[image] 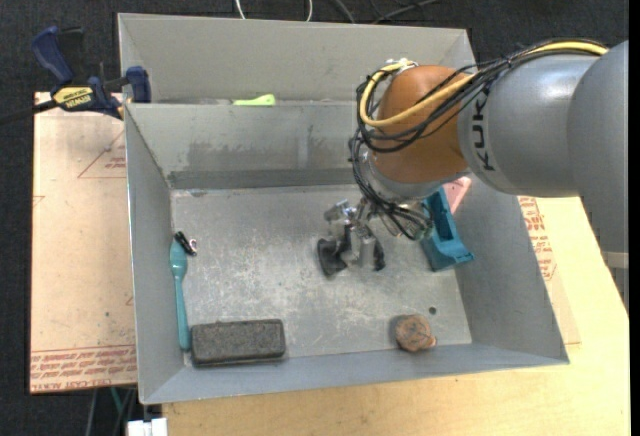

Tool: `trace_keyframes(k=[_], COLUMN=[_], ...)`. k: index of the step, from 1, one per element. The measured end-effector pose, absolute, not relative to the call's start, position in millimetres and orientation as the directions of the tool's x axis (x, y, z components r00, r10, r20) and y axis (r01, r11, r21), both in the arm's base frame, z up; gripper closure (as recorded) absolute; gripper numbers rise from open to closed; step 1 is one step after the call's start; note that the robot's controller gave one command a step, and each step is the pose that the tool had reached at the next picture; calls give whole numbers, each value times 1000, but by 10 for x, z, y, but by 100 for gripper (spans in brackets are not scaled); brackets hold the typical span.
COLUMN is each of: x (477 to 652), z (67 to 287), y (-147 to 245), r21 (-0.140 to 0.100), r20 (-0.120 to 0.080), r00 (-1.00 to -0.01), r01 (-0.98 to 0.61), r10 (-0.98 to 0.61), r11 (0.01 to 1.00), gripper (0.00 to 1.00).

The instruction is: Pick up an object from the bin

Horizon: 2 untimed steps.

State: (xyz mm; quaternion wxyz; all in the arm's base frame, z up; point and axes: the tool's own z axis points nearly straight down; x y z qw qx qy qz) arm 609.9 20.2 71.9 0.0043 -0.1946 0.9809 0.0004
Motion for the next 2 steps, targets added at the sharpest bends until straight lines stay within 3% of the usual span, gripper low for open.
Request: trace_keyframes(k=[1,2], x=[6112,6057], z=[1130,1743], y=[213,256], r21=[3,2], r20=[-3,-4], r00=[-920,-916], r01=[-392,-401], r10=[-392,-401], r11=[920,916], gripper=[100,100])
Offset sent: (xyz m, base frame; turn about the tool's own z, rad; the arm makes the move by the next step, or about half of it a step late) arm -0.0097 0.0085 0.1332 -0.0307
